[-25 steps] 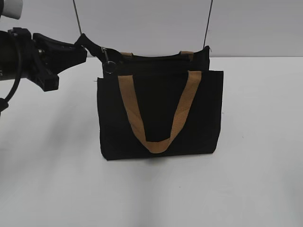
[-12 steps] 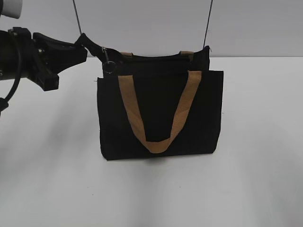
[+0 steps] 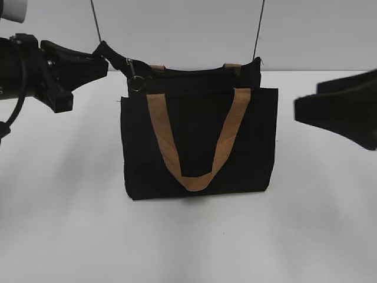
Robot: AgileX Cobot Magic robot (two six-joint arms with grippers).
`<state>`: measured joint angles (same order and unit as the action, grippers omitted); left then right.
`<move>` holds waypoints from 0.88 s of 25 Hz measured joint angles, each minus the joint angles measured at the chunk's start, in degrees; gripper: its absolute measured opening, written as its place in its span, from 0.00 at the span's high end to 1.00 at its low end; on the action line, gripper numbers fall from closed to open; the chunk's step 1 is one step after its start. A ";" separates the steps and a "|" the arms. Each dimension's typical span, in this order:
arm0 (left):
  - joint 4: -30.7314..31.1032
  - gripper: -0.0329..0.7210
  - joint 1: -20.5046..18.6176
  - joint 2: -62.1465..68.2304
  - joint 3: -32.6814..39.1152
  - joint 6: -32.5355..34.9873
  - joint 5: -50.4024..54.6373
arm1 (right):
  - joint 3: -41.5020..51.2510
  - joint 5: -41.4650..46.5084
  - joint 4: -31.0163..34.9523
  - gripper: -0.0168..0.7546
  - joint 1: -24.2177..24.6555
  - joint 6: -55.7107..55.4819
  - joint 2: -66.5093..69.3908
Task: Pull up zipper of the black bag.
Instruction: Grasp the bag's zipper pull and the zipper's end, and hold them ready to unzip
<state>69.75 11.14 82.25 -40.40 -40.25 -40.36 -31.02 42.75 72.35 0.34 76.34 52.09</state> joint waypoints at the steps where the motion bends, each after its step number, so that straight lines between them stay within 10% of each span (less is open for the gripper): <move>1: 0.00 0.92 0.00 0.00 0.00 0.00 -0.05 | -1.17 -1.16 1.10 0.39 -1.90 2.10 2.32; 11: -0.07 0.92 0.09 0.00 0.00 0.00 -0.05 | -20.58 -15.31 3.37 0.39 -26.40 6.53 31.16; 22: -0.07 0.92 0.09 0.00 0.00 0.00 -0.17 | -35.81 -17.48 3.47 0.39 -30.69 9.31 47.62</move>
<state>69.68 11.23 82.25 -40.40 -40.25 -40.54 -66.83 25.27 75.82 -30.35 85.64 99.71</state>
